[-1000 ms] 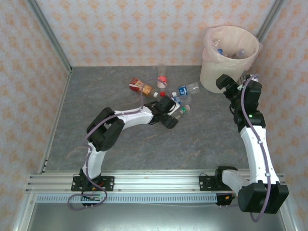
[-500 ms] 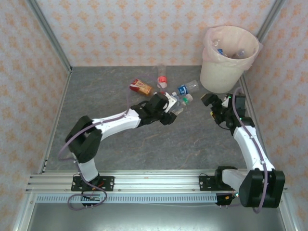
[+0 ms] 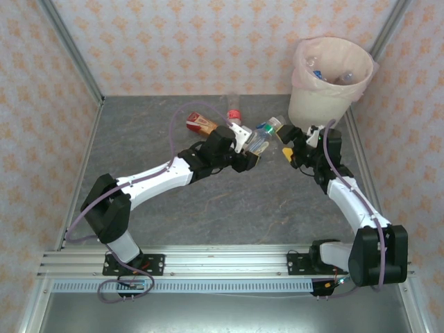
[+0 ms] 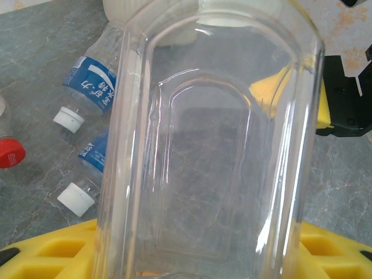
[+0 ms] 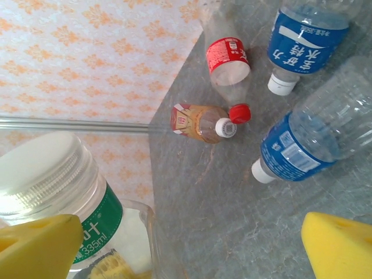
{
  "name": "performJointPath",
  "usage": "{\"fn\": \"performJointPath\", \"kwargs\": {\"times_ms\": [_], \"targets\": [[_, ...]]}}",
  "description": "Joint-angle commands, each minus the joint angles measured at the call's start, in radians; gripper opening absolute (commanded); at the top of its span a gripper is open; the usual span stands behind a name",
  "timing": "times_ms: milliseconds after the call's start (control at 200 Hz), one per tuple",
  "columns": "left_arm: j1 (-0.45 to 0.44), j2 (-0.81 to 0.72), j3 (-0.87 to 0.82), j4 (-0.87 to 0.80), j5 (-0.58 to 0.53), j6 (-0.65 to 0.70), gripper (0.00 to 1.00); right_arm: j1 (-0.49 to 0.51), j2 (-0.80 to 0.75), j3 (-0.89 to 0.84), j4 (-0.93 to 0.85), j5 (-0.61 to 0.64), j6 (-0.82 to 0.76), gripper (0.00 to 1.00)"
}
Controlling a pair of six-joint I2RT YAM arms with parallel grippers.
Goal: Put the plastic bottles in the bin
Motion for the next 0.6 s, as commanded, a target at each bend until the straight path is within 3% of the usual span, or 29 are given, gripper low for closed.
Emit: {"fn": "performJointPath", "kwargs": {"times_ms": [0,385,595], "targets": [[-0.022,0.022,0.015,-0.045,0.075,0.02,0.52,0.027,-0.022,0.008,0.205,-0.031,-0.003,0.99],[-0.014,0.093,0.073,-0.095,0.022,-0.022,0.5,0.028,-0.098,-0.089,0.373,0.065,0.02,0.99],[-0.014,0.039,0.002,0.012,0.09,-0.023,0.51,0.036,-0.049,-0.061,0.209,0.116,-0.005,0.95]]}}
